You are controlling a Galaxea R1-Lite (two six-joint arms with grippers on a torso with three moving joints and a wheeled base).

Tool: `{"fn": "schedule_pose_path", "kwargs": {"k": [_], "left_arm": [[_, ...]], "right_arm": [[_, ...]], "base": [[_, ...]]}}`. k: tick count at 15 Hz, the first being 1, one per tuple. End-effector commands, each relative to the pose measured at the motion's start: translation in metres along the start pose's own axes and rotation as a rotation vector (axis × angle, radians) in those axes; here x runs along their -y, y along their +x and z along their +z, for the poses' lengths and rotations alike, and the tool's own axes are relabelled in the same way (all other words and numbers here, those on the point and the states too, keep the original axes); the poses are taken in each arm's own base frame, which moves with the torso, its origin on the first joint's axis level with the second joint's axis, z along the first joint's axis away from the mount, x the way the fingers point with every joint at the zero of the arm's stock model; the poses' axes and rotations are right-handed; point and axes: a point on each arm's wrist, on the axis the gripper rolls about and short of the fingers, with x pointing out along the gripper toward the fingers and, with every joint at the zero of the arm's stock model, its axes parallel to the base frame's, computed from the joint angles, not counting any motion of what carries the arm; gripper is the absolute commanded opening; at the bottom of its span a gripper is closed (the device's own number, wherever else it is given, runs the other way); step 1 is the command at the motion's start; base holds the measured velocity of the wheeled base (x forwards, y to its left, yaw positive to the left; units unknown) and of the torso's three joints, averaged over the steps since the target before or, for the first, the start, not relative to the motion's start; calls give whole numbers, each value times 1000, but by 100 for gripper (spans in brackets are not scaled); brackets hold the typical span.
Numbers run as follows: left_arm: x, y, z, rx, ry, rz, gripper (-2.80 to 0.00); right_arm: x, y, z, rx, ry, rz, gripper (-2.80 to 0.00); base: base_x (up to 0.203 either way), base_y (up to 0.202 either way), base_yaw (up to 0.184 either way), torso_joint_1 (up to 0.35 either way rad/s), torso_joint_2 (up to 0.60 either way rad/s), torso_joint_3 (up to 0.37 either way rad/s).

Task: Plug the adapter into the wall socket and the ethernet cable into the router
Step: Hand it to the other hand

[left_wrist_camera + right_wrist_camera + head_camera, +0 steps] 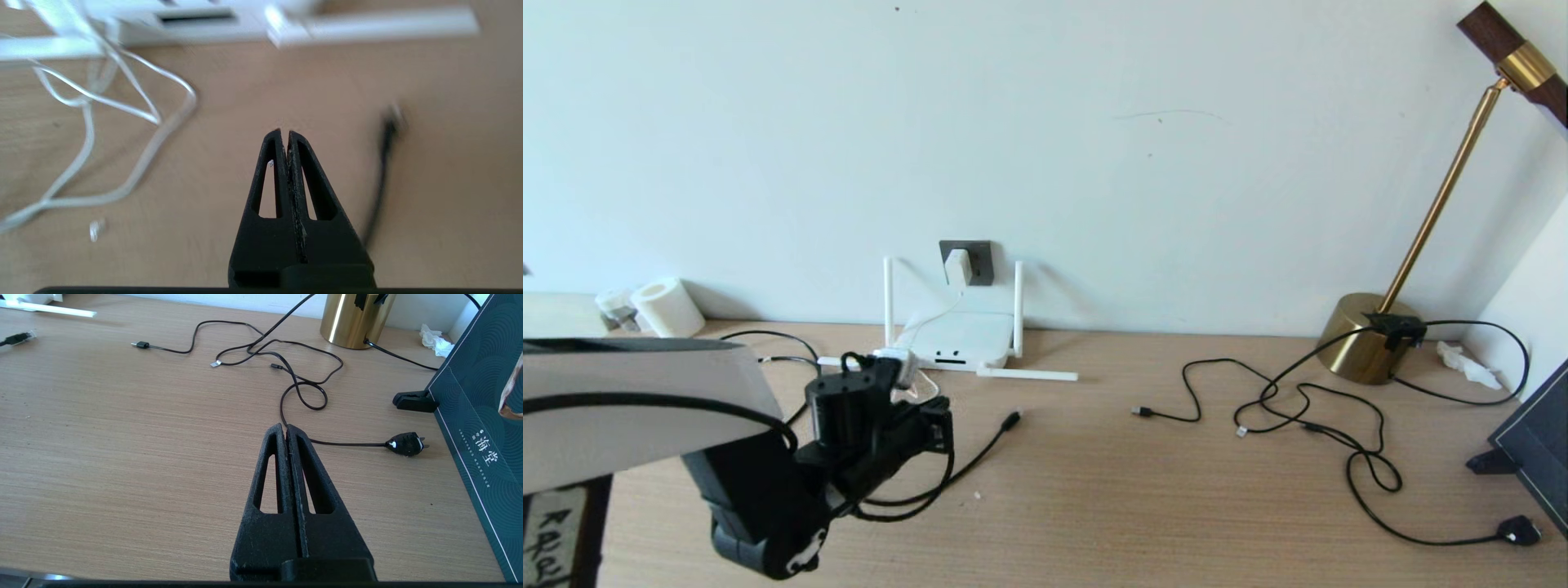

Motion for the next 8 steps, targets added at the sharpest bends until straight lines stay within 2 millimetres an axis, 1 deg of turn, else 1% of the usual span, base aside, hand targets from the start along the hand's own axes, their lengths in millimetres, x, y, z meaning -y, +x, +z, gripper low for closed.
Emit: {"fn": "schedule_pose_path", "kwargs": {"k": [1,3,5,8], "left_arm": [[7,-19,6,-35,93,-58,-280],[17,-4,12,-23,120,-79,-280],[29,6,13,-27,155,-97,-280],[34,19,23,12,185,-130,-280]], "right_arm": [[0,0,0,-2,-1,1,-280],[0,0,0,-2,-1,1,-280],[0,0,0,-1,-1,1,-280],[0,0,0,-1,-1,1,-280]], "base": [[0,0,0,0,0,0],[0,0,0,0,0,0],[0,0,0,0,0,0],[0,0,0,0,0,0]]}}
